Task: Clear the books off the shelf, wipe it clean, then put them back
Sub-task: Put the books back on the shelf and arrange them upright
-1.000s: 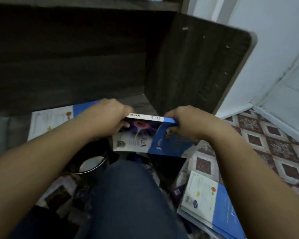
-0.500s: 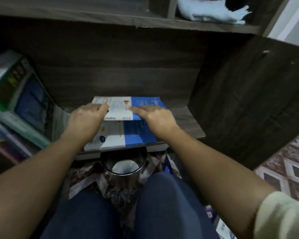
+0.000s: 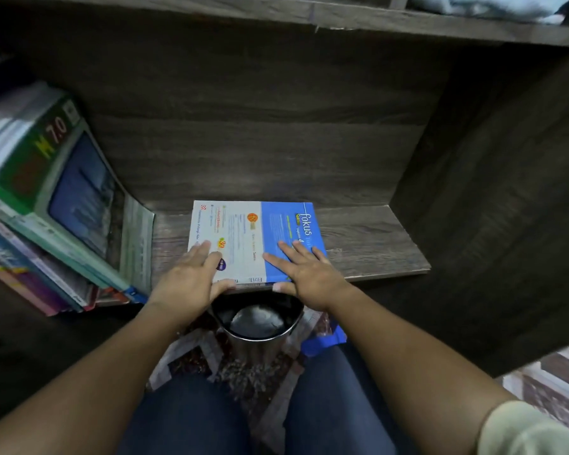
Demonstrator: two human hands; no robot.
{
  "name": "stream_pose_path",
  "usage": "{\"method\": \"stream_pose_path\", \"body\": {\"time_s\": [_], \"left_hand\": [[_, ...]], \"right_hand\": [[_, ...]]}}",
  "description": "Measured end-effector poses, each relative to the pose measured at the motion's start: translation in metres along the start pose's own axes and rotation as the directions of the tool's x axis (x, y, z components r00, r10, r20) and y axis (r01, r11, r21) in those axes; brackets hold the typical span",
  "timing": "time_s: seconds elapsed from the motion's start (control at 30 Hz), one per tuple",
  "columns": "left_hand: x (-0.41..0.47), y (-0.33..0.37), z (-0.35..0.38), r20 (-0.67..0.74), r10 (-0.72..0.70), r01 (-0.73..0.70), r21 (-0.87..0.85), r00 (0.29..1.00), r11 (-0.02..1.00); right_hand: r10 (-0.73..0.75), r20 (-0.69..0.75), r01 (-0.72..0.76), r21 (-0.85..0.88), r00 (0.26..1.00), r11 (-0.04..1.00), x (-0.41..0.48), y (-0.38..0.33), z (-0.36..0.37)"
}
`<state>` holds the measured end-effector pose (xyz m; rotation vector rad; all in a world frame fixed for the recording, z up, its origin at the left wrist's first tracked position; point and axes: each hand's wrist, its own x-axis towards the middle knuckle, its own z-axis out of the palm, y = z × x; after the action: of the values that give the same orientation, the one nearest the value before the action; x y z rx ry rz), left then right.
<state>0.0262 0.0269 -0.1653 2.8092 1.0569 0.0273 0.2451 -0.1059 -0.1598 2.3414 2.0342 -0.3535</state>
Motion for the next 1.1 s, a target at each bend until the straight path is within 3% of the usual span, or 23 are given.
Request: {"method": "stream_pose_path", "body": {"time_s": [0.2,0.33,0.43,0.53,0.63,0.77,0.9,1.1], "left_hand": [[0.010,0.013,-0.010,0.098,-0.071,0.068,0.029,0.993,0.997],[0.009,0.031,-0.041,0.163,-0.072,0.044,0.171,0.984,0.984],[0.001,0.065,-0.050,0.045,0.107,-0.113,0.192,0.993,0.975],[-0.006,0.118,-0.047,-0.044,0.274,-0.271,0.066,0.961,0.960],[-0.012,0.187,-0.040,-0.029,0.460,-0.459,0.038,0.887,0.887],[-0.024,0.271,-0.026,0.126,0.648,-0.657,0.051,0.751,0.752],[-0.036,0.341,-0.007,0.285,0.711,-0.752,0.058,0.643,0.657],[-0.050,0.426,0.026,0.453,0.721,-0.826,0.065,0.524,0.560]], "right_hand": [[0.022,0.086,-0.020,-0.028,0.996,0.999,0.009,-0.001,-0.012],[0.045,0.003,-0.045,0.073,0.999,0.996,-0.013,0.002,-0.019],[0.097,-0.050,-0.092,0.091,0.994,0.992,-0.052,0.018,-0.027],[0.185,-0.059,-0.172,0.180,0.981,0.968,-0.102,0.038,-0.030],[0.285,0.012,-0.276,0.296,0.958,0.914,-0.164,0.060,-0.024],[0.381,0.201,-0.422,0.236,0.903,0.876,-0.246,0.085,0.003],[0.464,0.377,-0.548,0.154,0.802,0.822,-0.322,0.105,0.043],[0.592,0.418,-0.706,0.206,0.689,0.677,-0.396,0.146,0.101]]}}
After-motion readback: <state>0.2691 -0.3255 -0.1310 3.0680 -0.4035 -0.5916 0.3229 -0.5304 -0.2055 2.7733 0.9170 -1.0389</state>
